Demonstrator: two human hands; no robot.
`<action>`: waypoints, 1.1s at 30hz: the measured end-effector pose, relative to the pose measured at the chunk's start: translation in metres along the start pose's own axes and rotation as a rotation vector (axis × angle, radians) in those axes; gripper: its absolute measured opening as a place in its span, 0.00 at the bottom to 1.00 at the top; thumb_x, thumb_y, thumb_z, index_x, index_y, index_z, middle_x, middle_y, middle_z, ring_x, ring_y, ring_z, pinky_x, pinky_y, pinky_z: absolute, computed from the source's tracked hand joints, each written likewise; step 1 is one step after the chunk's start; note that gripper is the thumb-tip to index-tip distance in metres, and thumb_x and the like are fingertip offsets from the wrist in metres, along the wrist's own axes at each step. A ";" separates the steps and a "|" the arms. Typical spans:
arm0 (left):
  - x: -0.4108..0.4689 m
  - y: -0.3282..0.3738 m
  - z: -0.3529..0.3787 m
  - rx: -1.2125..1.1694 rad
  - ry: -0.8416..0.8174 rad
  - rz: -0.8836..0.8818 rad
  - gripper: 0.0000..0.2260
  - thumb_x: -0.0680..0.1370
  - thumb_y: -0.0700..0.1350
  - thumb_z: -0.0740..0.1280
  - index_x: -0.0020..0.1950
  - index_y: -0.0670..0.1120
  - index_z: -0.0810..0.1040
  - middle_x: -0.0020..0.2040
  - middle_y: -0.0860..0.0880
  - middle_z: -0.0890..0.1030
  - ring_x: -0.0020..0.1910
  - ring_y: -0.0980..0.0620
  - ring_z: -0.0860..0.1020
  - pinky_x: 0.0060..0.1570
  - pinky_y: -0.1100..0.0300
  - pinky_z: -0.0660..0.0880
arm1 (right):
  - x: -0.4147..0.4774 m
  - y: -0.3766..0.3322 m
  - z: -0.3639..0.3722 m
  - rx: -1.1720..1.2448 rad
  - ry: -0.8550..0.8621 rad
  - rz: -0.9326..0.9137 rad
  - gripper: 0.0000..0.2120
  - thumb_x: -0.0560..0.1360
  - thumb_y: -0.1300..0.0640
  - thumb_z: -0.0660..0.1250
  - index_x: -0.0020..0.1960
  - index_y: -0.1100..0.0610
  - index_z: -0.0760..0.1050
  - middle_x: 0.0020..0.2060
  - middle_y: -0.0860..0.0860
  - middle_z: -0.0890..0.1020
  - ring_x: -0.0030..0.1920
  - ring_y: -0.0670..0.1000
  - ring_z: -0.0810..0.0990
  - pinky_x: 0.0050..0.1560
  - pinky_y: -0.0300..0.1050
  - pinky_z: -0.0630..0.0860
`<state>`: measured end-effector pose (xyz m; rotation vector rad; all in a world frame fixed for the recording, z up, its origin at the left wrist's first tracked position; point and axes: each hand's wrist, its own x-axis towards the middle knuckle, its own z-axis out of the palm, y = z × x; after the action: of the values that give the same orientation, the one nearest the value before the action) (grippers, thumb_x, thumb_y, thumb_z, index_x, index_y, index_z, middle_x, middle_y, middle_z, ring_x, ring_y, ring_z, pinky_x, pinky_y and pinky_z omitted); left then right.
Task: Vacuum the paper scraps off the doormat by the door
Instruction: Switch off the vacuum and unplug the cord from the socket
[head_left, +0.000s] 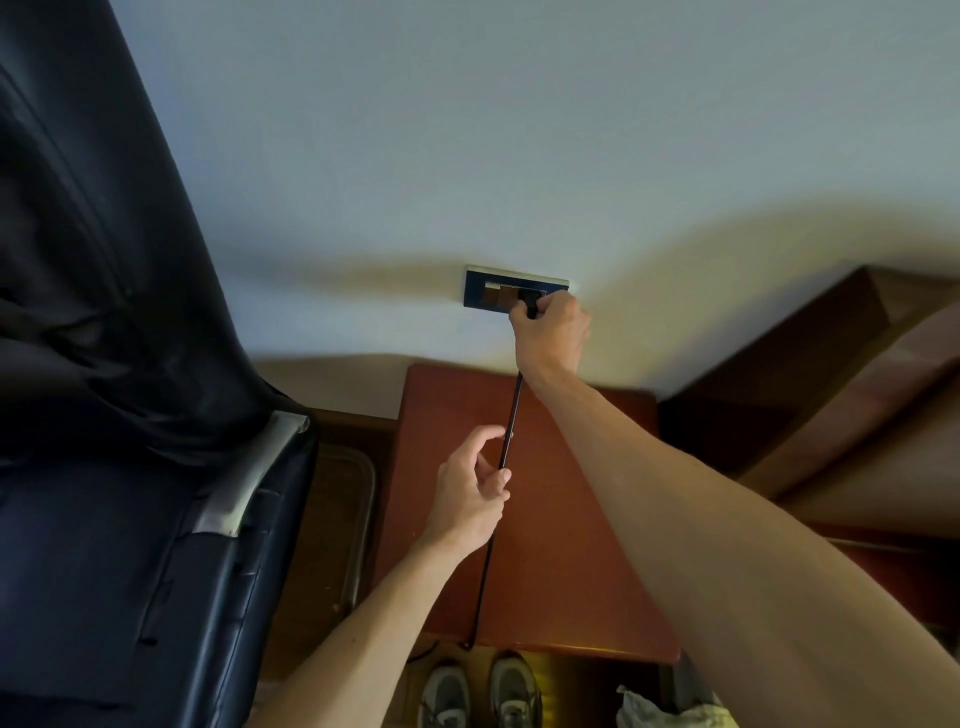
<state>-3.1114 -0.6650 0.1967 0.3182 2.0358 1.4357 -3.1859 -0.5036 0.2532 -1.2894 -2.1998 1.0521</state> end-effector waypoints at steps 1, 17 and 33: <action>-0.001 0.002 -0.001 -0.019 -0.014 -0.010 0.18 0.79 0.35 0.67 0.64 0.53 0.76 0.37 0.50 0.72 0.38 0.51 0.81 0.35 0.56 0.81 | -0.001 0.000 0.000 0.006 0.005 -0.004 0.11 0.76 0.58 0.67 0.39 0.62 0.72 0.31 0.53 0.72 0.33 0.55 0.69 0.33 0.46 0.64; -0.055 -0.042 -0.014 0.080 -0.168 -0.130 0.20 0.78 0.33 0.67 0.58 0.59 0.75 0.40 0.47 0.72 0.35 0.50 0.79 0.35 0.57 0.80 | -0.075 0.050 0.005 -0.025 -0.137 -0.014 0.11 0.77 0.56 0.67 0.50 0.64 0.76 0.44 0.60 0.81 0.45 0.59 0.79 0.43 0.49 0.74; -0.135 -0.057 0.004 0.039 0.032 -0.129 0.21 0.78 0.32 0.67 0.59 0.58 0.75 0.37 0.48 0.72 0.36 0.50 0.78 0.34 0.62 0.78 | -0.137 0.058 -0.034 0.151 -0.143 -0.106 0.09 0.75 0.50 0.69 0.47 0.56 0.79 0.32 0.43 0.79 0.37 0.53 0.83 0.47 0.57 0.80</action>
<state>-2.9950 -0.7536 0.1908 0.1781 2.0718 1.3325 -3.0614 -0.5906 0.2376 -1.0508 -2.2146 1.2762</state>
